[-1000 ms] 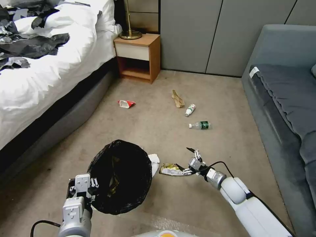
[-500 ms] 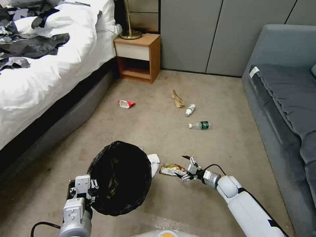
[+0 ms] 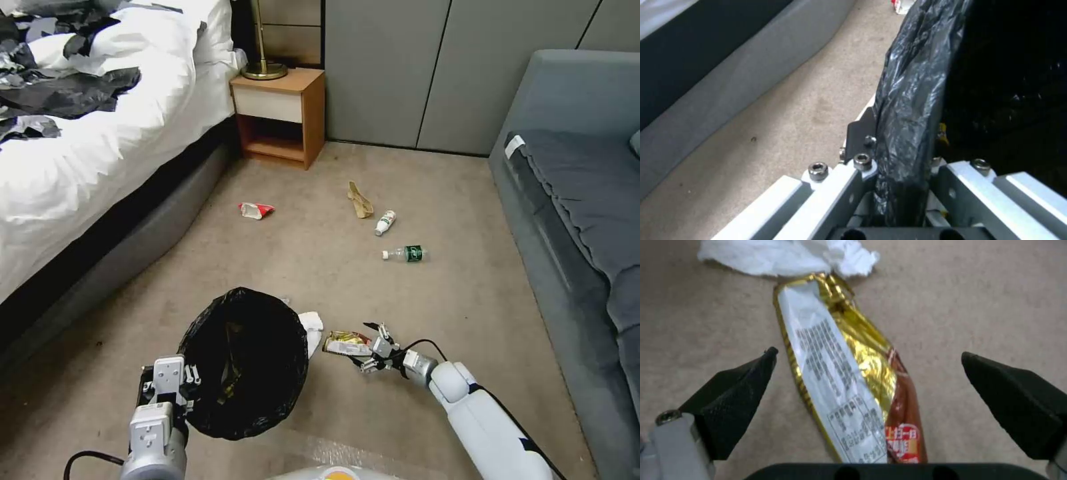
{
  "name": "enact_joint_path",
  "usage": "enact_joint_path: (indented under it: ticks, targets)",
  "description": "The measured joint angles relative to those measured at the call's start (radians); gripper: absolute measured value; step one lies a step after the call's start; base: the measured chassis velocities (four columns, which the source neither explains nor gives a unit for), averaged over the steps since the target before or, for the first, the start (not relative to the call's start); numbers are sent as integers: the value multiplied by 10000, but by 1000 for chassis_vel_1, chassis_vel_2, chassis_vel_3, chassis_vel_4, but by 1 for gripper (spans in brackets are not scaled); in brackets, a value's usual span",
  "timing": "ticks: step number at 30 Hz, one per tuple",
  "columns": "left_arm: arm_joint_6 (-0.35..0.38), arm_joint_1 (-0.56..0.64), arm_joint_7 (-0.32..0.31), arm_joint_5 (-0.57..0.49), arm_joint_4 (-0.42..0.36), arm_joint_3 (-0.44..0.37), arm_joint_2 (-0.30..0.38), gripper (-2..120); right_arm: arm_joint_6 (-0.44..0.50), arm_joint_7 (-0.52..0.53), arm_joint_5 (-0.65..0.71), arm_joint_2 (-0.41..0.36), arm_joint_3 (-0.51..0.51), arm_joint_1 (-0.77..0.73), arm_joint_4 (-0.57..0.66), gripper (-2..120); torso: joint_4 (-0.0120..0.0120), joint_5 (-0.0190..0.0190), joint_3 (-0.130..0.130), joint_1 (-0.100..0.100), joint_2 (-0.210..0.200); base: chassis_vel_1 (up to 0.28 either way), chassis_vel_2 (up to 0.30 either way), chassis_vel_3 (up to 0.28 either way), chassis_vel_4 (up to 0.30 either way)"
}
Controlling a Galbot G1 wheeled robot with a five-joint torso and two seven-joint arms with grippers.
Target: Pick up the trash bin, then pick up the garbage from the floor and place it into the trash bin.
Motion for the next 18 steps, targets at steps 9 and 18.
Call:
enact_joint_path:
  ticks: [9,18]
  targets:
    - [-32,62,-1,158,-5,75,-67,1,175,274,-51,334,198,679,-1645,100,0,2,0,0,0,0,0,0,0]
    - [-50,105,-7,259,0,124,-87,1,213,340,657,553,233,1141,-2903,92,-6,-4,-2,-1,1,0,0,0,0]
